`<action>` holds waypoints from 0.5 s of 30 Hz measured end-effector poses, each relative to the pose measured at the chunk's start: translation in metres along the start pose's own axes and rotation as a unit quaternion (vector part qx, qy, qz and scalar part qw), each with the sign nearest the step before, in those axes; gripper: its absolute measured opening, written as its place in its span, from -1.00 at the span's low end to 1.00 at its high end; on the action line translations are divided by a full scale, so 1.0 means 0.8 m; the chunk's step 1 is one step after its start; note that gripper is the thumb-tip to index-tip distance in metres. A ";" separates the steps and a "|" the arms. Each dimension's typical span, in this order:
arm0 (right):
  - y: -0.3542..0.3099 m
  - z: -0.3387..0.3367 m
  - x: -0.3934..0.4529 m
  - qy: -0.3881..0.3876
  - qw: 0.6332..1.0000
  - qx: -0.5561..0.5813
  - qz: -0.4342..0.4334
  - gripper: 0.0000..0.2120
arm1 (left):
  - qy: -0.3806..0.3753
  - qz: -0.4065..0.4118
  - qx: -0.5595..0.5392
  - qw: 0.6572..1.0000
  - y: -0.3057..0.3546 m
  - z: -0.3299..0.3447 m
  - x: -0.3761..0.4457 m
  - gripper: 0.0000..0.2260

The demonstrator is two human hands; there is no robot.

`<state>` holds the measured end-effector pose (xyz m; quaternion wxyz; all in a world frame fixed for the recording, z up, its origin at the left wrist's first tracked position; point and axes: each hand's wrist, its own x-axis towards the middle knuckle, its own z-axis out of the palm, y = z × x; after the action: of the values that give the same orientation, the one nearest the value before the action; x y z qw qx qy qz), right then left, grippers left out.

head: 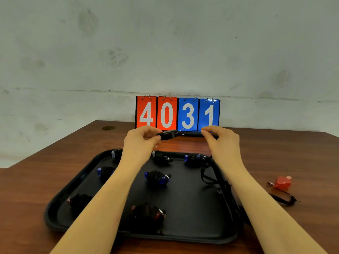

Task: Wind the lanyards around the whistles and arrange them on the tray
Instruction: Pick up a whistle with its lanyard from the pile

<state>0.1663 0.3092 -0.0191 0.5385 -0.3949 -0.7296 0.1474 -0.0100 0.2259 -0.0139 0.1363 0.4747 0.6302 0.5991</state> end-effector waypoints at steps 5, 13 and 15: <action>0.001 0.004 -0.003 -0.029 0.992 0.103 0.069 -0.77 | -0.124 -0.109 -0.238 0.957 0.009 -0.005 -0.006 -0.84; -0.008 0.020 -0.009 -0.087 0.980 0.160 0.076 -0.96 | -0.173 -0.159 -0.386 0.892 0.016 -0.002 -0.011 -0.86; -0.008 0.024 -0.013 -0.075 0.990 0.111 0.040 -0.94 | -0.177 -0.159 -0.402 0.884 0.016 -0.001 -0.012 -0.86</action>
<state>0.1474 0.3017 -0.0288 0.5164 -0.3499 -0.7305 0.2781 -0.0002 0.2163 -0.0060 0.5176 0.3708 0.3679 0.6777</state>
